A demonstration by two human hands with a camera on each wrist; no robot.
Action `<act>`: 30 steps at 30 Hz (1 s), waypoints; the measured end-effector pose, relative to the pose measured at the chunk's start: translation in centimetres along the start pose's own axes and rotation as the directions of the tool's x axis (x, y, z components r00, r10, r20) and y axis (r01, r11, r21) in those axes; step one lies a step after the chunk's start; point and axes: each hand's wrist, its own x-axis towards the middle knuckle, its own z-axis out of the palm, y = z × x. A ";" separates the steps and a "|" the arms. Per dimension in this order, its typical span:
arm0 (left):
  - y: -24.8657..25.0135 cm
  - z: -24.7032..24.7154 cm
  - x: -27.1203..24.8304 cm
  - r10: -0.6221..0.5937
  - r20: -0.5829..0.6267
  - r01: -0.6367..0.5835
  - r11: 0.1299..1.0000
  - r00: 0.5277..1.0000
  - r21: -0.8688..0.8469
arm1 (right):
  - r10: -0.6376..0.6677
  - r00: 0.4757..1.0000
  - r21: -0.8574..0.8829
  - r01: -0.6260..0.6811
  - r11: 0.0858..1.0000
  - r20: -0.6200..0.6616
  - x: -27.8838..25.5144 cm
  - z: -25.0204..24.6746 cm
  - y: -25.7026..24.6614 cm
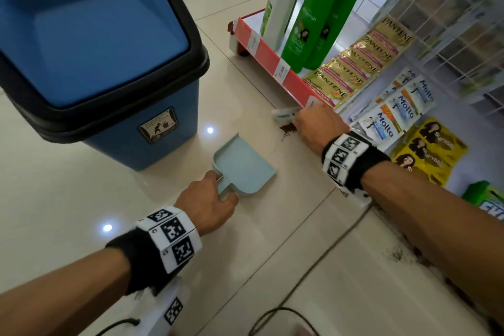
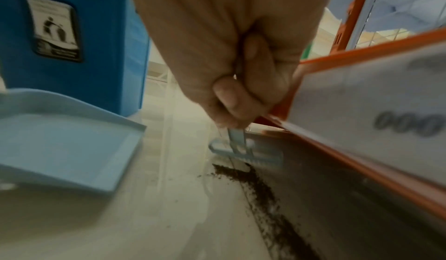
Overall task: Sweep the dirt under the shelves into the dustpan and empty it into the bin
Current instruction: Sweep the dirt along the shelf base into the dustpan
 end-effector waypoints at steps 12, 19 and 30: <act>0.1 0.3 1.6 -0.010 0.022 0.010 1.000 1.000 -0.010 | -0.008 0.990 0.046 0.015 0.999 -0.142 0.0 -0.8 -0.8; 0.5 0.4 1.6 -0.007 0.024 0.007 1.000 1.000 -0.026 | 0.162 0.986 0.106 -0.164 0.981 0.030 0.0 0.7 -0.3; 0.2 0.3 1.3 0.025 -0.007 -0.026 1.000 1.000 -0.018 | -0.079 0.988 0.163 0.101 0.982 -0.136 -1.6 -3.3 -2.0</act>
